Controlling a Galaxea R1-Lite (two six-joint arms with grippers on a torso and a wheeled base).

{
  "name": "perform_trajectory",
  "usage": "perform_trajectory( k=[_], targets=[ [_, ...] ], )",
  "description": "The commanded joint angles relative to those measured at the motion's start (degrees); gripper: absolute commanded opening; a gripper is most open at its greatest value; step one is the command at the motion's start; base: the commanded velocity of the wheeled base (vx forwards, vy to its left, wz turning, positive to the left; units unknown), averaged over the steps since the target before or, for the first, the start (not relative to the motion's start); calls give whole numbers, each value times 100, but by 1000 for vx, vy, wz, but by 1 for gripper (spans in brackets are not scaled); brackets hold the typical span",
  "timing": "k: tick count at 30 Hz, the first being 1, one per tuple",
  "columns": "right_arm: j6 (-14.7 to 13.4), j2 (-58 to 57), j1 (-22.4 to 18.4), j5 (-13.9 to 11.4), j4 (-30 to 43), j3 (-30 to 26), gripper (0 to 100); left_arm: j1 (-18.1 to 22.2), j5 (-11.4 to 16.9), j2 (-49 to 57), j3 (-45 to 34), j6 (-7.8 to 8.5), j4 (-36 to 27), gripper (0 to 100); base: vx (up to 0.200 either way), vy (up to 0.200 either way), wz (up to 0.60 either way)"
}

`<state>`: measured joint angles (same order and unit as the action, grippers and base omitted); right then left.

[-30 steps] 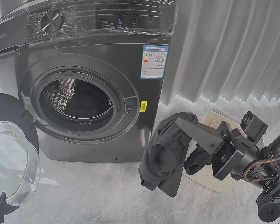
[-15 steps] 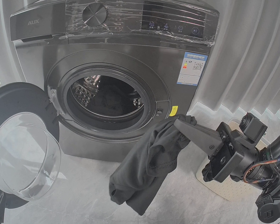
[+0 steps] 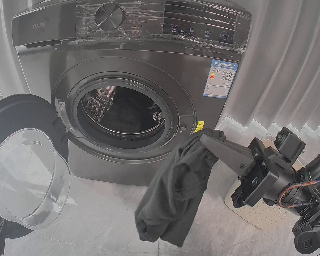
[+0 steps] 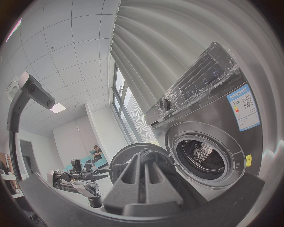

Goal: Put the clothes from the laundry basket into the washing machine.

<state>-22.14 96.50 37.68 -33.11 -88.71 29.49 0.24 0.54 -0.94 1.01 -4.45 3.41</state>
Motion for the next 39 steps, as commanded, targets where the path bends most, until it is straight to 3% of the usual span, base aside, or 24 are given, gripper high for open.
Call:
perform_trajectory(
  k=[1,29,39],
  targets=[
    [-1,9,11,-3,-6,-13,0,2,-1,85,-92,-3,1,100,0,0,0],
    [8,0,-6,-3,3,-13,0,2,-1,76,-92,-12,1,100,0,0,0],
    [8,-8,-6,-3,-6,-13,0,2,8,85,-92,-91,1,100,0,0,180]
  ],
)
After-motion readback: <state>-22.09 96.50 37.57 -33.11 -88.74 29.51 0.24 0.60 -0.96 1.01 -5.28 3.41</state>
